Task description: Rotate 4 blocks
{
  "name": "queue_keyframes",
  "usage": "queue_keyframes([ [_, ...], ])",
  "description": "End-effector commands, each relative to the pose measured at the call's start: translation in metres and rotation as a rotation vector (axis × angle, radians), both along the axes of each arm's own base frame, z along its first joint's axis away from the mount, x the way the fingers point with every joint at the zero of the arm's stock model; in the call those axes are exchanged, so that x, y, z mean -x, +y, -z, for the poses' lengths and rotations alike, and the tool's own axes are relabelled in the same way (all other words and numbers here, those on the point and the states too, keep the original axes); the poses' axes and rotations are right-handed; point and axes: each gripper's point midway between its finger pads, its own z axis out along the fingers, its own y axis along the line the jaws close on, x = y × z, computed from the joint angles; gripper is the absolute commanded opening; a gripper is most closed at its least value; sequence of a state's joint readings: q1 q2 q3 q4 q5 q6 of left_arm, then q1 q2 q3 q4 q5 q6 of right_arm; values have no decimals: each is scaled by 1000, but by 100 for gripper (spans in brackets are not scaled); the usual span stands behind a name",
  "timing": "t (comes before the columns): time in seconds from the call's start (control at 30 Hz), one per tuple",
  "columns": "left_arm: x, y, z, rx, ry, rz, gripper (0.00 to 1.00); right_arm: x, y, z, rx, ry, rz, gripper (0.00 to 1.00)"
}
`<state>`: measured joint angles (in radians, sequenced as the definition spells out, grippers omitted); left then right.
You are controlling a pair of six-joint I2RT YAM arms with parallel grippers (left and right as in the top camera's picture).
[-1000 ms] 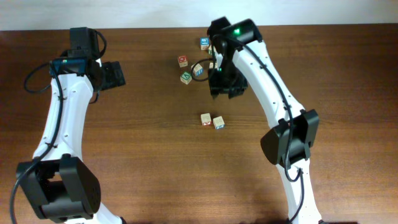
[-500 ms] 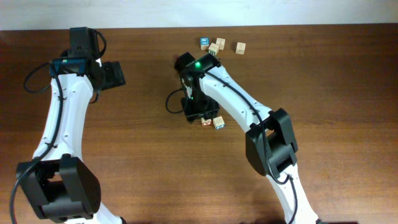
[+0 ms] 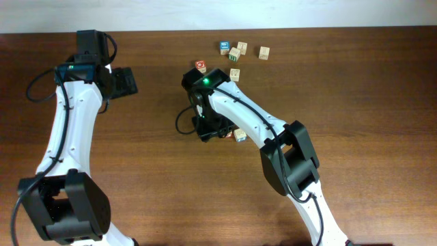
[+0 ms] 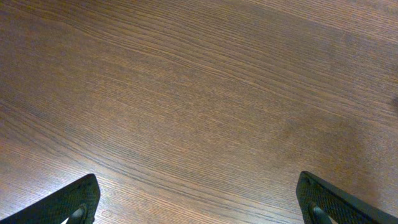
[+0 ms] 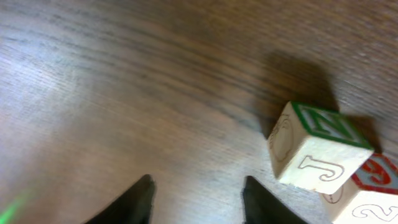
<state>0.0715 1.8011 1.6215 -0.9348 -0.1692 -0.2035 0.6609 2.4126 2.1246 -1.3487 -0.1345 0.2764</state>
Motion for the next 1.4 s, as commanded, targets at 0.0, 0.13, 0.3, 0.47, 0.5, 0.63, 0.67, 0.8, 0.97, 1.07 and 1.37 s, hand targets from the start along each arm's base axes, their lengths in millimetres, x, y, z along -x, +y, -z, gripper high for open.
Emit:
queue_keyframes([
  [0.0,-4,1,-4,2,-15,-13,99,-8,-15,14,88,-38,19,40],
  [0.13,-3,1,-4,3,-13,-13,99,-20,-14,15,105,-95,116,35],
  [0.3,-3,-1,-3,13,-12,-8,99,-25,-26,14,164,-124,222,35],
  [0.47,-4,-3,-3,22,-13,-3,99,-26,-48,24,175,-64,329,35],
  [0.5,-4,-3,-3,22,-13,-3,99,-27,-50,24,175,-58,335,35],
  [0.63,-4,-3,-3,22,-14,-3,99,-27,-47,11,111,-18,277,32],
  [0.67,-4,-3,-3,21,-14,-4,99,-28,-46,-4,103,-29,276,31],
  [0.8,-4,-3,-3,21,-13,-4,99,-14,-57,-43,115,7,283,37],
  [0.97,-4,-2,-3,21,-14,-4,99,5,-66,-17,162,89,278,34],
  [1.07,-4,-3,-3,21,-13,-4,99,8,-68,4,154,96,197,32],
  [1.37,-4,-3,-3,21,-13,-4,99,-28,-116,13,301,-52,212,32],
])
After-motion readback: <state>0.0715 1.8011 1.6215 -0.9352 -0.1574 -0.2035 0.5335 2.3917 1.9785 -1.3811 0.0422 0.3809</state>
